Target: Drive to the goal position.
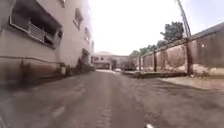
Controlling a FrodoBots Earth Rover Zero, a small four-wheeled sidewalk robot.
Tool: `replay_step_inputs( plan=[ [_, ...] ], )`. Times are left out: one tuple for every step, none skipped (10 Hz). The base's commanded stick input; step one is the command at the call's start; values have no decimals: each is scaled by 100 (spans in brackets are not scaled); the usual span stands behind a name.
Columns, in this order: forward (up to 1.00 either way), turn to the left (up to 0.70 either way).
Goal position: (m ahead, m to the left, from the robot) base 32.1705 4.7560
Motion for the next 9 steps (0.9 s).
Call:
replay_step_inputs(
  plan=[
    [70, 1],
    [70, 1],
    [70, 1],
    [70, 1],
    [70, 1],
    [70, 1],
    [70, 1],
    [70, 1],
    [70, 1]
  ],
)
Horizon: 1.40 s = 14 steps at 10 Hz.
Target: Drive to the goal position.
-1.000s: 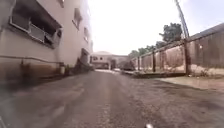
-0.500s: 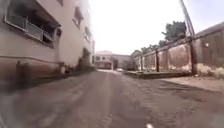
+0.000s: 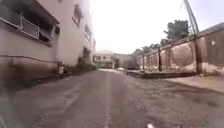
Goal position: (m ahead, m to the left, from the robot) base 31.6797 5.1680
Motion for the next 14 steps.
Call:
replay_step_inputs(
  plan=[
    [70, 1],
    [70, 1],
    [70, 1],
    [70, 1],
    [70, 1],
    [70, 1],
    [70, 1],
    [70, 1],
    [70, 1],
    [70, 1],
    [70, 1],
    [70, 1],
    [70, 1],
    [70, 1]
  ],
)
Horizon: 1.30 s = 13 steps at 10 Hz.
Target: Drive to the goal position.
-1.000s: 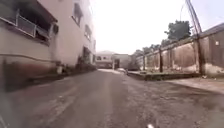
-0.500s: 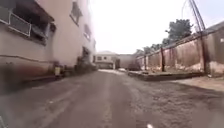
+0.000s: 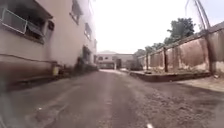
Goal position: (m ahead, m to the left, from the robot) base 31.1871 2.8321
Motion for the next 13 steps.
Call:
replay_step_inputs(
  plan=[
    [70, 1],
    [70, 1],
    [70, 1],
    [70, 1],
    [70, 1],
    [70, 1],
    [70, 1],
    [70, 1],
    [70, 1],
    [70, 1],
    [70, 1],
    [70, 1],
    [70, 1]
  ],
)
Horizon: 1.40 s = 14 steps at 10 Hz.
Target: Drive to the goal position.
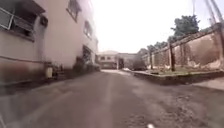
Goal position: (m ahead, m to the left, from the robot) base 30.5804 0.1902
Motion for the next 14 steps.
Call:
replay_step_inputs(
  plan=[
    [70, 1],
    [70, 1],
    [70, 1],
    [70, 1],
    [70, 1],
    [70, 1],
    [70, 1],
    [70, 1],
    [70, 1],
    [70, 1],
    [70, 1],
    [70, 1],
    [70, 1],
    [70, 1]
  ],
)
